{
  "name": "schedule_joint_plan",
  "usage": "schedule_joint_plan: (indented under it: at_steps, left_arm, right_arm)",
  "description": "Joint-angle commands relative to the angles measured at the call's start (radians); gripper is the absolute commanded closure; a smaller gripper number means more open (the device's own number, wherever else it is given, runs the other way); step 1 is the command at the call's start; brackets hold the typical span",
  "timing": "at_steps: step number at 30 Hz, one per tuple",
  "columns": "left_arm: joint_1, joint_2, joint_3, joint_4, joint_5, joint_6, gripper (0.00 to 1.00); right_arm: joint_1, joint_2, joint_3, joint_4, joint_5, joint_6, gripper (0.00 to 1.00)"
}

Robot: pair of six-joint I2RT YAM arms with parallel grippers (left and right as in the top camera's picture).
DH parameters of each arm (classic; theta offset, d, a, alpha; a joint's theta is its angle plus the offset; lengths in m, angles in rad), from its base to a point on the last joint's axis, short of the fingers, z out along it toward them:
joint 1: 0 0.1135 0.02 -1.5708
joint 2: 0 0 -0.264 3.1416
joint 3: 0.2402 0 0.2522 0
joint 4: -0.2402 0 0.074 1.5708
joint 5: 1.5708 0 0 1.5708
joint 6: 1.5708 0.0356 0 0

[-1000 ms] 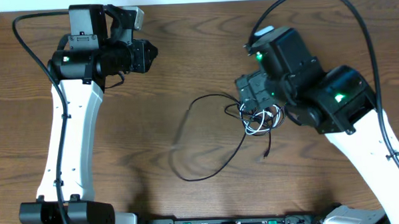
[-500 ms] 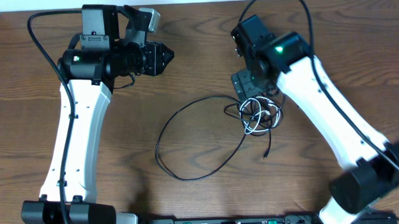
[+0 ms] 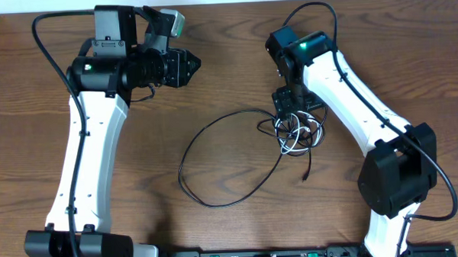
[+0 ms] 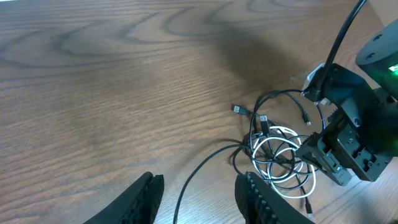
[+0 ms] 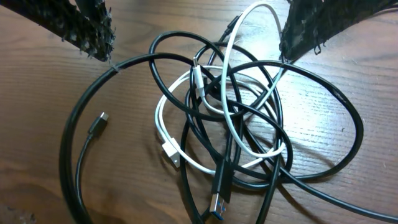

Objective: Untangle cables
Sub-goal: 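Lower the right gripper onto the cable pile and grasp cables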

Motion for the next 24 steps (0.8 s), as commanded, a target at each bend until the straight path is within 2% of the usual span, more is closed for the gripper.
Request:
schedule_joint_plan:
  at_steps: [1, 8, 12, 24]
  left_arm:
    - [0.000, -0.019, 0.018, -0.002, 0.016, 0.010, 0.57]
    - [0.000, -0.019, 0.018, -0.002, 0.016, 0.010, 0.56]
    - [0.000, -0.019, 0.018, -0.002, 0.016, 0.010, 0.51]
    - [0.000, -0.019, 0.018, -0.004, 0.016, 0.010, 0.43]
  right_arm:
    - [-0.005, -0.001, -0.035, -0.003, 0.004, 0.027, 0.17]
    - [-0.005, -0.001, -0.148, 0.026, 0.003, 0.028, 0.18]
    - [-0.005, -0.001, -0.200, 0.064, -0.013, 0.036, 0.18]
    - [-0.008, 0.000, -0.252, 0.098, -0.031, 0.035, 0.17]
